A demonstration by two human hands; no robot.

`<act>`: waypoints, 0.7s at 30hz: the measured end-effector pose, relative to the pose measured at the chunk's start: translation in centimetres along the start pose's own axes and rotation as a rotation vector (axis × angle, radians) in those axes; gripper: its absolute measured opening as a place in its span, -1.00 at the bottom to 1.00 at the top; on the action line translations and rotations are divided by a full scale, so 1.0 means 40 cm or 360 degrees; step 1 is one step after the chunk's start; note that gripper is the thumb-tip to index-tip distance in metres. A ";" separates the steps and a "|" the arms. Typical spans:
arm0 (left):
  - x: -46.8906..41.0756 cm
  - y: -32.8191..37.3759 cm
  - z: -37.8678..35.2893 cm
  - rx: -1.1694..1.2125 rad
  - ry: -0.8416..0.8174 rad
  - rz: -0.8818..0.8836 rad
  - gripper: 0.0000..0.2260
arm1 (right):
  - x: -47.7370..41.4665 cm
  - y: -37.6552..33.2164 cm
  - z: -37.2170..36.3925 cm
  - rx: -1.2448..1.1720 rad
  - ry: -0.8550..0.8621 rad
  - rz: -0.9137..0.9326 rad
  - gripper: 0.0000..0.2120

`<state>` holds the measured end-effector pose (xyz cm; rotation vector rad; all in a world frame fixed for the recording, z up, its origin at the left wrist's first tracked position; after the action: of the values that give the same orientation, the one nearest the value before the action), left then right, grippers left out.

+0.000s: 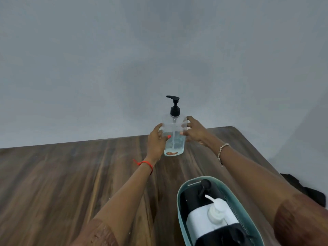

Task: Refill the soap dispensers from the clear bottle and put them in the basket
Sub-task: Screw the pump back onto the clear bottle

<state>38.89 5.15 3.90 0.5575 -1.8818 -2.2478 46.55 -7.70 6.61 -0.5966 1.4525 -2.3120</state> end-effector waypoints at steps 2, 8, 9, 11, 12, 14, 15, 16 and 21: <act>-0.019 -0.025 -0.010 0.0015 0.0016 0.0026 -0.61 | -0.017 0.017 0.002 -0.0020 0.0001 0.0011 -0.57; -0.049 -0.087 -0.025 -0.0003 0.0015 0.0103 -0.59 | -0.051 0.057 0.001 -0.0058 0.0028 0.0019 -0.60; -0.052 -0.094 -0.027 -0.0018 0.0010 0.0110 -0.59 | -0.053 0.063 0.000 -0.0056 0.0022 0.0012 -0.59; -0.057 -0.107 -0.031 -0.0037 0.0008 0.0112 -0.58 | -0.058 0.074 -0.001 -0.0056 0.0009 0.0010 -0.57; -0.059 -0.110 -0.034 -0.0029 0.0008 0.0105 -0.58 | -0.061 0.079 -0.001 -0.0059 0.0006 0.0017 -0.56; -0.062 -0.113 -0.039 -0.0008 -0.0013 0.0113 -0.58 | -0.071 0.090 0.000 -0.0067 0.0008 0.0031 -0.54; -0.063 -0.113 -0.042 -0.0006 -0.0035 0.0128 -0.56 | -0.074 0.092 0.000 -0.0068 0.0017 0.0038 -0.54; -0.063 -0.112 -0.045 -0.0002 -0.0072 0.0145 -0.55 | -0.075 0.091 -0.002 -0.0068 0.0024 0.0043 -0.54; -0.036 -0.099 -0.053 -0.0189 -0.0369 0.0290 -0.48 | -0.032 0.094 -0.028 0.0125 -0.0156 -0.0110 -0.70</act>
<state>41.46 4.50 0.00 0.1061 -1.7968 -2.3661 47.30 -7.77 2.55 -0.7373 1.3101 -2.3450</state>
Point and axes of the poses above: each hand's wrist, its own x-axis away from the middle knuckle, its own z-axis out of the back of the hand, y = z × x, the point moved 6 cm from there along -x, towards the middle knuckle, and after that the axes turned 6 degrees about -y, right-handed, at the moved point
